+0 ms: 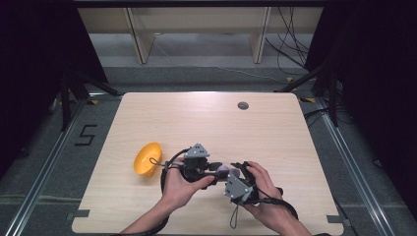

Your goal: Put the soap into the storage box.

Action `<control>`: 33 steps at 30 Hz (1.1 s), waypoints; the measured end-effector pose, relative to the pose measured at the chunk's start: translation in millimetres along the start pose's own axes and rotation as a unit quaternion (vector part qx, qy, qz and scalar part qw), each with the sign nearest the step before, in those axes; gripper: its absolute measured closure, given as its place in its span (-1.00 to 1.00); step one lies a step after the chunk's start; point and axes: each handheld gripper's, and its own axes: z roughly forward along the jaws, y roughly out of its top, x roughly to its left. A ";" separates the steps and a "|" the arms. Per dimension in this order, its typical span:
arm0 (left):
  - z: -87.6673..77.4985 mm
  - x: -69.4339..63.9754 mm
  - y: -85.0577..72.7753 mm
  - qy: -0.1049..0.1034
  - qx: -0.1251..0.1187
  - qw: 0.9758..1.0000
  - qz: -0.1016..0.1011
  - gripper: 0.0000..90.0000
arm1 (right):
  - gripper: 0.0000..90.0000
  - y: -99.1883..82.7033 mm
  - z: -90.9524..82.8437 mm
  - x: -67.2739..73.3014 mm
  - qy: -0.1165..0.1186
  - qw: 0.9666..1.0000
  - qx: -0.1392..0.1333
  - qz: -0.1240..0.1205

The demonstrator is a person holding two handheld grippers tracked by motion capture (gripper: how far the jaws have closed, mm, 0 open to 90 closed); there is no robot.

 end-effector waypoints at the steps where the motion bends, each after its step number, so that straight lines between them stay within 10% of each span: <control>1: 0.0 0.0 0.0 0.000 0.000 1.000 0.000 0.32 | -0.26 -0.1 -0.8 0.1 -0.001 1.000 0.002 0.009; 13: -11.2 2.2 0.2 0.033 -0.007 0.999 0.013 0.32 | -0.30 -14.8 -13.8 -1.0 0.007 0.996 0.002 0.091; 33: -31.0 8.1 -0.6 0.073 -0.023 0.997 0.026 0.32 | -0.28 -37.9 -18.9 -8.9 -0.001 0.993 0.011 0.121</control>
